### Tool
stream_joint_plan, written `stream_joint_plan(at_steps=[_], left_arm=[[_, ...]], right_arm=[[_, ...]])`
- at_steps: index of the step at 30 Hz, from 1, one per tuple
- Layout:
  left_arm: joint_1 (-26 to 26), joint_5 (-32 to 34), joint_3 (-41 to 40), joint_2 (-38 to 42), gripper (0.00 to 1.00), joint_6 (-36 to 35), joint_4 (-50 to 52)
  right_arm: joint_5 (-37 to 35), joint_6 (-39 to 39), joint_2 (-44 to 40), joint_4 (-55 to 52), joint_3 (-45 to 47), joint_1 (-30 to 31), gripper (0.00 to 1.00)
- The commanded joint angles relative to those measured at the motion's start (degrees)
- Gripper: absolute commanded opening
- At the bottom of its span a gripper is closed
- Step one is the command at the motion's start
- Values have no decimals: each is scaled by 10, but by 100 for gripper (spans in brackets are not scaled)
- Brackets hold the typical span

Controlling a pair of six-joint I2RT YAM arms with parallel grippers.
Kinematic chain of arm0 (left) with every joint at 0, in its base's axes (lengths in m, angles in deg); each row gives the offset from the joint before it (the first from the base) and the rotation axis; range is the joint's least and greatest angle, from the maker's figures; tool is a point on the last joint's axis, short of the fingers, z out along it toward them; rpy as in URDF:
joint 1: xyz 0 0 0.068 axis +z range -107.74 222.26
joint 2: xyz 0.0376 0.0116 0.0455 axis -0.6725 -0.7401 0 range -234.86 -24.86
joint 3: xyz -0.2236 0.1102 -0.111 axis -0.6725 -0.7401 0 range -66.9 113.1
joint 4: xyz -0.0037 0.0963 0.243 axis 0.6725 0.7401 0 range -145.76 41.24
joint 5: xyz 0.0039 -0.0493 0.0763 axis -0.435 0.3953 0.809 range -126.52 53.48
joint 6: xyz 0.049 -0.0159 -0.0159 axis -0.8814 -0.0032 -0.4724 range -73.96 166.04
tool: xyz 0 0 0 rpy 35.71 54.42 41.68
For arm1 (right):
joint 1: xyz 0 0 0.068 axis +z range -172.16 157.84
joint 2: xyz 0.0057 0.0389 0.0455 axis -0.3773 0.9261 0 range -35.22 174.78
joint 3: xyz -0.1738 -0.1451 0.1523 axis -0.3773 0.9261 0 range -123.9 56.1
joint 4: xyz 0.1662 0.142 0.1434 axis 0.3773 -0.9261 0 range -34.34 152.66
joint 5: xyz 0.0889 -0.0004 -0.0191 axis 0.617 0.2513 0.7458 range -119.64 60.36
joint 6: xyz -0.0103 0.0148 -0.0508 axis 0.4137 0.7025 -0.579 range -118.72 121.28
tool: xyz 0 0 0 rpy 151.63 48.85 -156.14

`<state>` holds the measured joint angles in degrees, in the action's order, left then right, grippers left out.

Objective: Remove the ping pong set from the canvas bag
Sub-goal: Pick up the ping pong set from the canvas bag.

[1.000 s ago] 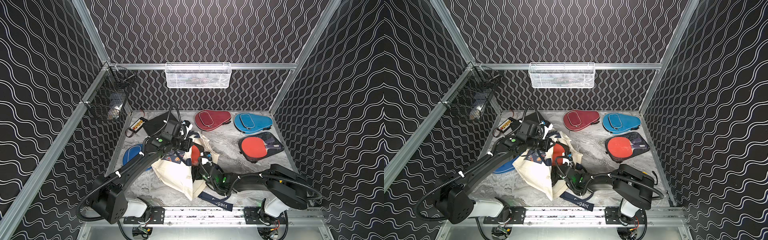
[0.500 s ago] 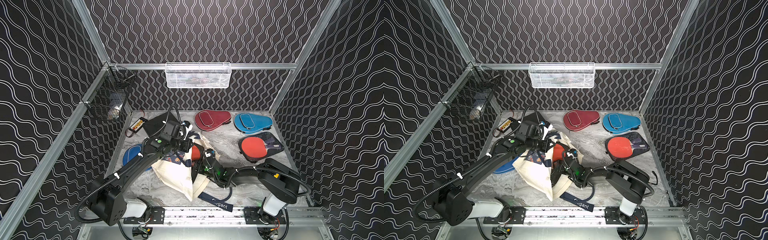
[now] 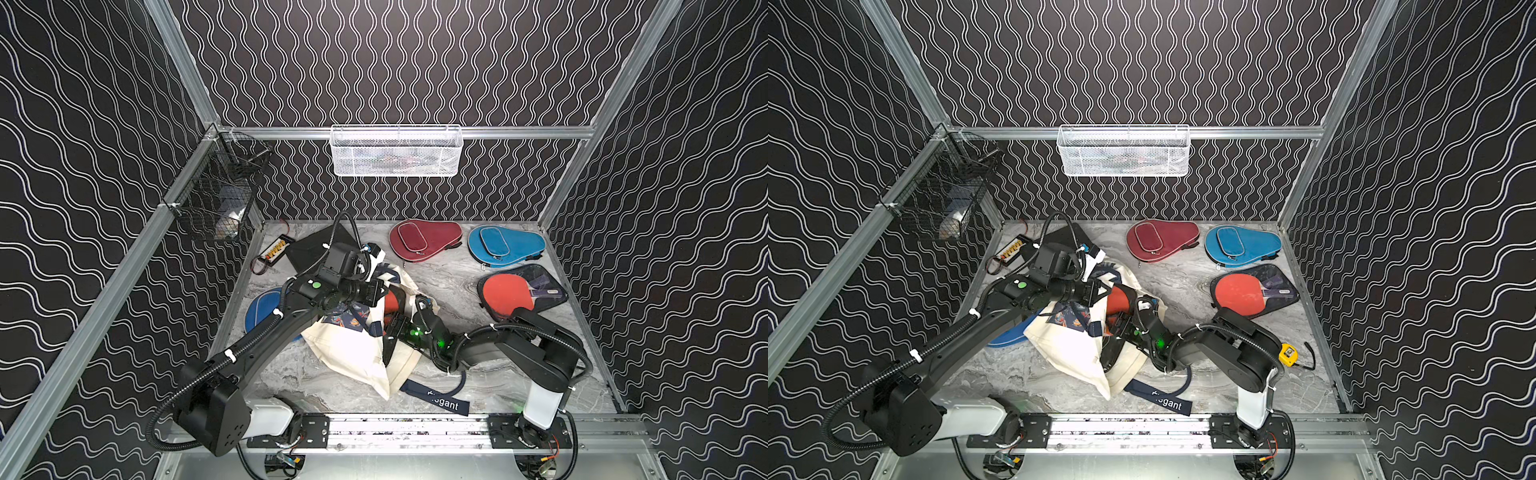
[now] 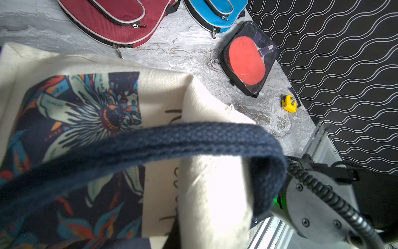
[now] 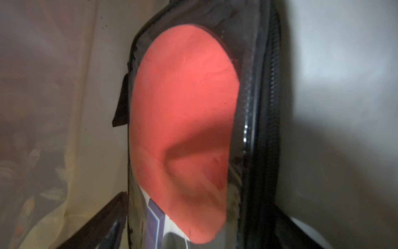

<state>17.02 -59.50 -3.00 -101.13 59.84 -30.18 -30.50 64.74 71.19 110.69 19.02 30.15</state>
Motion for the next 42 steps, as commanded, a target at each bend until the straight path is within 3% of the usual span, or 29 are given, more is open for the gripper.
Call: stream_joint_plan(at_steps=[1, 11, 17, 20, 25, 38, 42], left_arm=[[0, -48, 1, 8, 0, 5, -48], [0, -50, 0, 6, 0, 5, -48], [0, -50, 0, 1, 0, 4, -47], [-1, -51, 1, -2, 0, 4, -46], [-1, -51, 2, -3, 0, 4, -46], [-2, -52, 1, -1, 0, 3, -44], [-2, -49, 2, -1, 0, 3, -44]], right_arm=[[38, 17, 11, 72, 6, -1, 88], [66, 13, 11, 261, 35, 1, 76], [59, 51, 70, 384, 47, 0, 68], [51, 87, 88, 341, 36, -2, 60], [51, 80, 82, 286, 17, -3, 55], [42, 34, 21, 251, 9, -6, 6], [39, 22, -11, 224, 16, -3, 0]])
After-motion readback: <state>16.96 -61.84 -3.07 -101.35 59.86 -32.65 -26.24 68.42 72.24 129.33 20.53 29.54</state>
